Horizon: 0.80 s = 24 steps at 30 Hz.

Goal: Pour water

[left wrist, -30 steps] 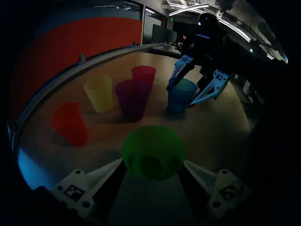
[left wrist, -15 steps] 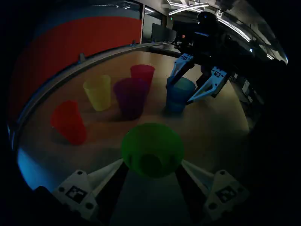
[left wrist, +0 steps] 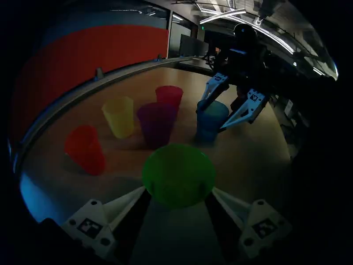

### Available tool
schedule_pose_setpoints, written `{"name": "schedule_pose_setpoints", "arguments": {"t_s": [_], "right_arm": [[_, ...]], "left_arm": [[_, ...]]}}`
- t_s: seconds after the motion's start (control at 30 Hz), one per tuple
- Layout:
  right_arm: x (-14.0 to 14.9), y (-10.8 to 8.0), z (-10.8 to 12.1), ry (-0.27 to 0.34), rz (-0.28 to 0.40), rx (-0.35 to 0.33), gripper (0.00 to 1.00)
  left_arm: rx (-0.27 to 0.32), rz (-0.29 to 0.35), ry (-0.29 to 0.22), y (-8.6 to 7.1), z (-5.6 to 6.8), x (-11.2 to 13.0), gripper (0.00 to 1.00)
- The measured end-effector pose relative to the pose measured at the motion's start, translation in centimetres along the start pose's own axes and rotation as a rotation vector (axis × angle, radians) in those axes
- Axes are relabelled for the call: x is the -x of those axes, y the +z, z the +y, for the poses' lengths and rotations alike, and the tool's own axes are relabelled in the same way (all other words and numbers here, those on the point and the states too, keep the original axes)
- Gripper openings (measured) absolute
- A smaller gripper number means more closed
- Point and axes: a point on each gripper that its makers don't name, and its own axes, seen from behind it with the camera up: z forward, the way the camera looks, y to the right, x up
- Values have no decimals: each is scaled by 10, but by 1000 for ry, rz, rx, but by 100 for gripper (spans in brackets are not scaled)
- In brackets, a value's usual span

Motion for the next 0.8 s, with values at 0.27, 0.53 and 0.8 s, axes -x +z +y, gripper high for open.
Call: {"name": "schedule_pose_setpoints", "arguments": {"t_s": [0.27, 0.53, 0.8], "right_arm": [[-20, -15, -1, -5, 38, 17, 89], [-49, -38, -1, -19, 93, 52, 89], [-72, -62, -2, -7, 157, 84, 89]], "left_arm": [[-24, 56, 6, -18, 2, -20, 79], [-75, 120, 21, -42, 4, -48, 79], [-121, 175, 26, -64, 6, -71, 79]]}}
